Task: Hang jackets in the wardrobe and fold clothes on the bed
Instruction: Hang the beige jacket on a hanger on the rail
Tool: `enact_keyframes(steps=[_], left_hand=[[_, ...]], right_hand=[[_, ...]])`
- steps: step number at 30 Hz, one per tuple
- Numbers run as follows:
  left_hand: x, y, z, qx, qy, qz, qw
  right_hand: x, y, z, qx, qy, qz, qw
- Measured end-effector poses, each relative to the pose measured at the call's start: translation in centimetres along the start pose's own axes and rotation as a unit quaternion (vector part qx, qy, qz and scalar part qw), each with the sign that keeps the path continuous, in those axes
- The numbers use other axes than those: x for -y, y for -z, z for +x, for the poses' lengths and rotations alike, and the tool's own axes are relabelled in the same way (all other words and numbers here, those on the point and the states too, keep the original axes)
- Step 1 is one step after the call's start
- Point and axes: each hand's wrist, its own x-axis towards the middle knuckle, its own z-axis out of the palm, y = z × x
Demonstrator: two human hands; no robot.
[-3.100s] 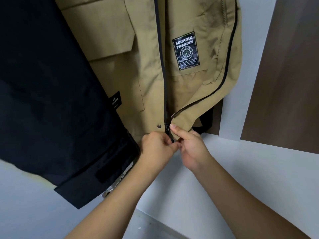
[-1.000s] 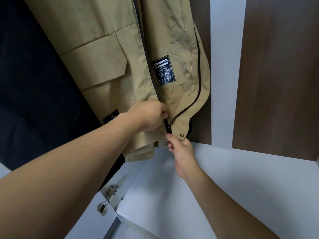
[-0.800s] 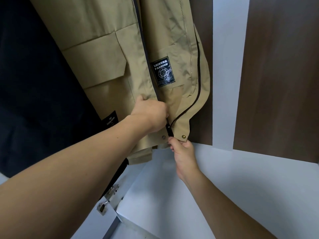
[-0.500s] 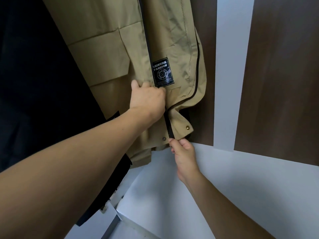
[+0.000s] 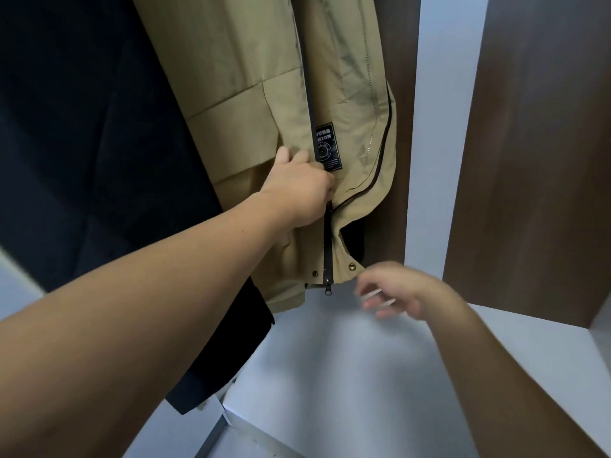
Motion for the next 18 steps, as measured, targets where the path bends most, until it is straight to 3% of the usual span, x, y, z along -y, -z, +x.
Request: enact_keyframes(steps=[3,4,6,10,18], left_hand=[[0.4,1.1,0.6,0.017,-0.033,0.013,0.999],[0.6,1.5,0.9,0.031,-0.043,0.011,0.999],[0.7,2.2,1.5,0.057,-0.055,0.008,0.997],[0.3,2.7,2.3,0.075,-0.067,0.010,0.995],[-0.3,2.3,3.5,0.050,-0.056,0.018,0.997]], right_hand=[[2.9,2.0,-1.1,-0.227,0.089,0.105,0.964],[3.8,2.0,-1.3,-0.259,0.119,0.116,0.952],[5.1,0.7,-1.8,-0.225,0.138,0.093,0.960],[5.2,-3.0,-1.3,-0.123,0.072,0.037,0.989],[5.2,-4.3,2.0,-0.291,0.125,-0.066,0.946]])
